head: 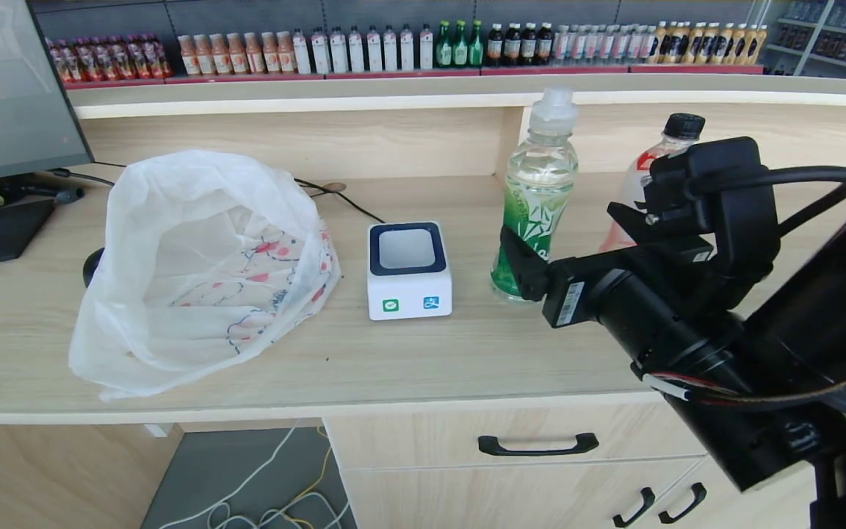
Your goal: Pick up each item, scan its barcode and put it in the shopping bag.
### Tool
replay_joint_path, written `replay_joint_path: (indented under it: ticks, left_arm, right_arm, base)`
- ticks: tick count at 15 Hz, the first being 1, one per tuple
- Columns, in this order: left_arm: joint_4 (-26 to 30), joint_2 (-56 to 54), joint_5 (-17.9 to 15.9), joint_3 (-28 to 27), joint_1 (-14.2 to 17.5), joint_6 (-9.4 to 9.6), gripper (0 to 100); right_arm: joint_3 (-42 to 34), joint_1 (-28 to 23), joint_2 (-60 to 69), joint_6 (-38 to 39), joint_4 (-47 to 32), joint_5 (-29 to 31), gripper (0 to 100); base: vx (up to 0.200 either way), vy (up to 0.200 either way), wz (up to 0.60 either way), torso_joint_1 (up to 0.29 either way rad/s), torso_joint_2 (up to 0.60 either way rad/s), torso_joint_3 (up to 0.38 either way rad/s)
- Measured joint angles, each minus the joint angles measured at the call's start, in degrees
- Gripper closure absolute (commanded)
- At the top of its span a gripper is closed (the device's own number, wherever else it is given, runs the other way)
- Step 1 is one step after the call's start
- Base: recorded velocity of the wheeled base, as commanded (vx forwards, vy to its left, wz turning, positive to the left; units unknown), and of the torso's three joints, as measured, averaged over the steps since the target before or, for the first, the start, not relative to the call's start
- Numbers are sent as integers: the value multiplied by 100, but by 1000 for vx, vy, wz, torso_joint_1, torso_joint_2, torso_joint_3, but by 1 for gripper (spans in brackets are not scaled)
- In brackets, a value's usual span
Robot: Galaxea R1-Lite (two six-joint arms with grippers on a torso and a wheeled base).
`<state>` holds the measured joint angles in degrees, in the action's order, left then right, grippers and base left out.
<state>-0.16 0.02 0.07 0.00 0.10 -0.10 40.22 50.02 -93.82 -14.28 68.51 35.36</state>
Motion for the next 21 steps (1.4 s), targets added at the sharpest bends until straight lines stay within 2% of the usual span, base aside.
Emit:
replay_joint_path:
  ticks: [6, 11, 21]
  left_arm:
    - [0, 0, 0, 0, -5, 5, 0]
    - [0, 0, 0, 0, -2, 5, 0]
    - [2, 0, 0, 0, -5, 5, 0]
  right_arm:
    - [63, -83, -234, 290, 9, 133, 0]
    - [361, -435, -419, 352, 7, 126, 0]
    - [1281, -623, -1167, 410, 11, 87, 0]
  base:
    - [0, 0, 0, 0, 0, 0]
    - [0, 0, 0, 0, 0, 0]
    - [0, 0, 0, 0, 0, 0]
